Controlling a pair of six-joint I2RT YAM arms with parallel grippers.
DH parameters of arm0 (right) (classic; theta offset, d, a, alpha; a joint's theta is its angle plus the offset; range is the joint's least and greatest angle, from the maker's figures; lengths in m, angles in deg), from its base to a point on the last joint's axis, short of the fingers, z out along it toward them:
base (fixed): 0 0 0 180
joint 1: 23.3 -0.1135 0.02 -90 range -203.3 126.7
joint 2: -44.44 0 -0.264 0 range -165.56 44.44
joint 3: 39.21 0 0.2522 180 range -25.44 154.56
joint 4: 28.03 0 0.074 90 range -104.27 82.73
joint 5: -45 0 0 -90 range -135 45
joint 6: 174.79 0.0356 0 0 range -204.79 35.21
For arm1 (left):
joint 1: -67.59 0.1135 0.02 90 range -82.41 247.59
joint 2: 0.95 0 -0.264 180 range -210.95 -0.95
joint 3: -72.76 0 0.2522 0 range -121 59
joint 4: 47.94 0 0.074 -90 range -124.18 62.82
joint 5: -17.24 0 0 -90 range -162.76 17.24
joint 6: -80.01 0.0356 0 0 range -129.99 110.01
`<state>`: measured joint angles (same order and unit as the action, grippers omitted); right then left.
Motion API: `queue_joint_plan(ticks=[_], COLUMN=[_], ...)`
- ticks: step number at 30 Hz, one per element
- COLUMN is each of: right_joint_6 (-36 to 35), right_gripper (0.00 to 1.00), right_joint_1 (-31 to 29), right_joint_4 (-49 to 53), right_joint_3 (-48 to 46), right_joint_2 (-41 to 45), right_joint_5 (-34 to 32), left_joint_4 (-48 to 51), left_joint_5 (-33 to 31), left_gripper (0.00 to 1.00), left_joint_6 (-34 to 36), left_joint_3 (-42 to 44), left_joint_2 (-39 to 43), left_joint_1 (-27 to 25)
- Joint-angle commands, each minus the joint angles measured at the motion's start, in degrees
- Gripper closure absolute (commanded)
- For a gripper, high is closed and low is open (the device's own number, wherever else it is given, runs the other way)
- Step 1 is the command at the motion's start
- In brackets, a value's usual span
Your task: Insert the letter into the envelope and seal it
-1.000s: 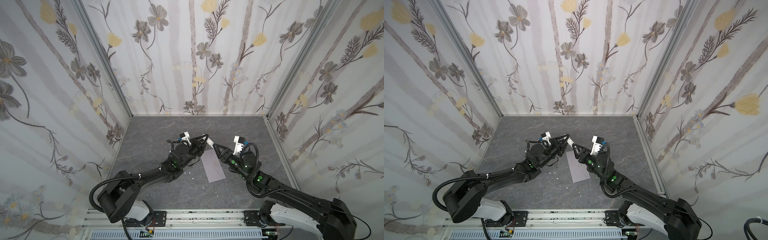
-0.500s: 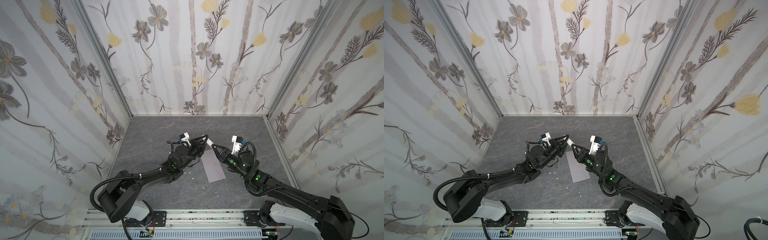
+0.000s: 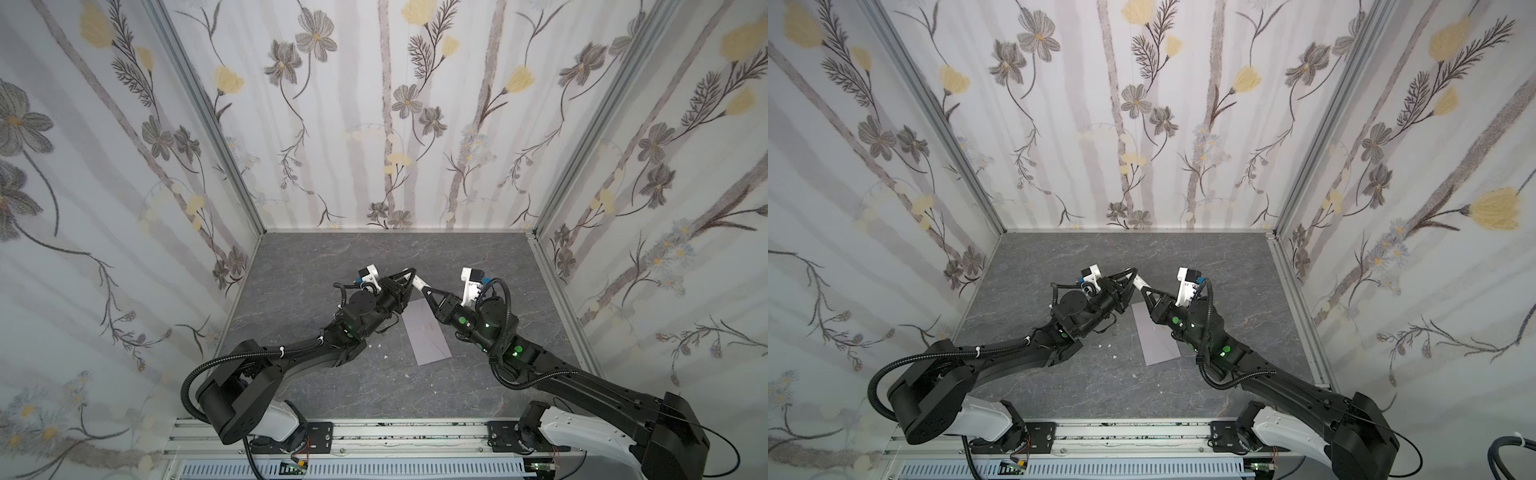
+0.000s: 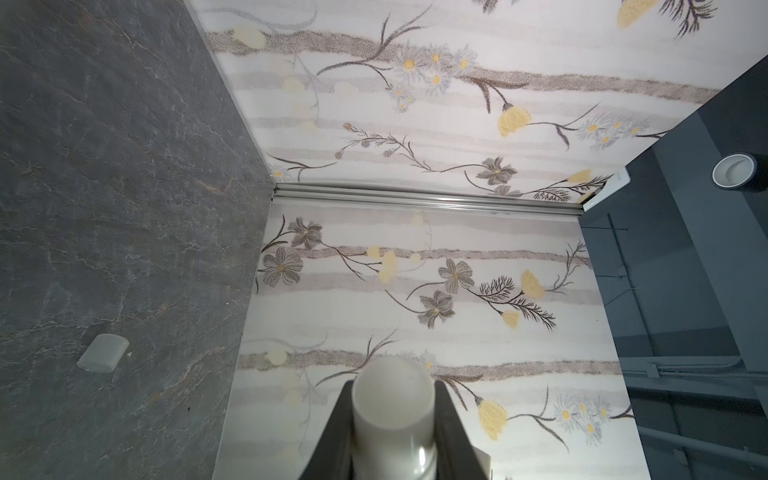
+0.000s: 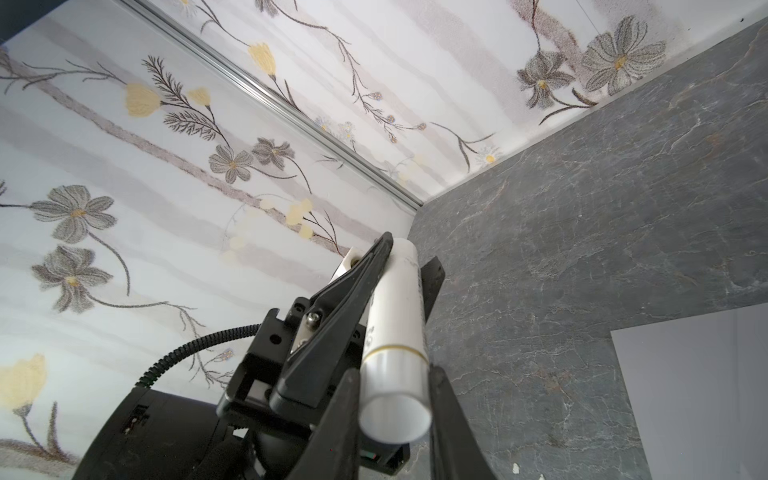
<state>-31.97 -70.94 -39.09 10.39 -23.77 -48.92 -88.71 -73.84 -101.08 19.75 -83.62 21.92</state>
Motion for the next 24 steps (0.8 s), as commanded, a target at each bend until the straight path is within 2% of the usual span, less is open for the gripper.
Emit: queue_joint_plan(ticks=[1,11,24], right_joint_6=[-6.2,-22.8,-40.9], right_gripper=[0.82,0.84,0.85], right_joint_1=[-0.2,-2.4,-14.2], right_joint_4=[5.5,21.3,30.4], right_joint_3=[1.6,7.0,15.1], right_joint_2=[0.6,0.5,-5.1], right_joint_5=[-3.5,-14.2,-34.8], left_joint_4=[-1.9,-0.9,0.3], left_joint_5=[3.0,4.6,7.3], left_gripper=[1.00,1.00,1.00], left_joint_6=[-2.4,-2.8,-2.4], left_joint_3=[0.9,3.0,1.7], left_joint_2=[0.1,2.7,2.3], left_joint_1=[-0.2,-0.2,-0.2])
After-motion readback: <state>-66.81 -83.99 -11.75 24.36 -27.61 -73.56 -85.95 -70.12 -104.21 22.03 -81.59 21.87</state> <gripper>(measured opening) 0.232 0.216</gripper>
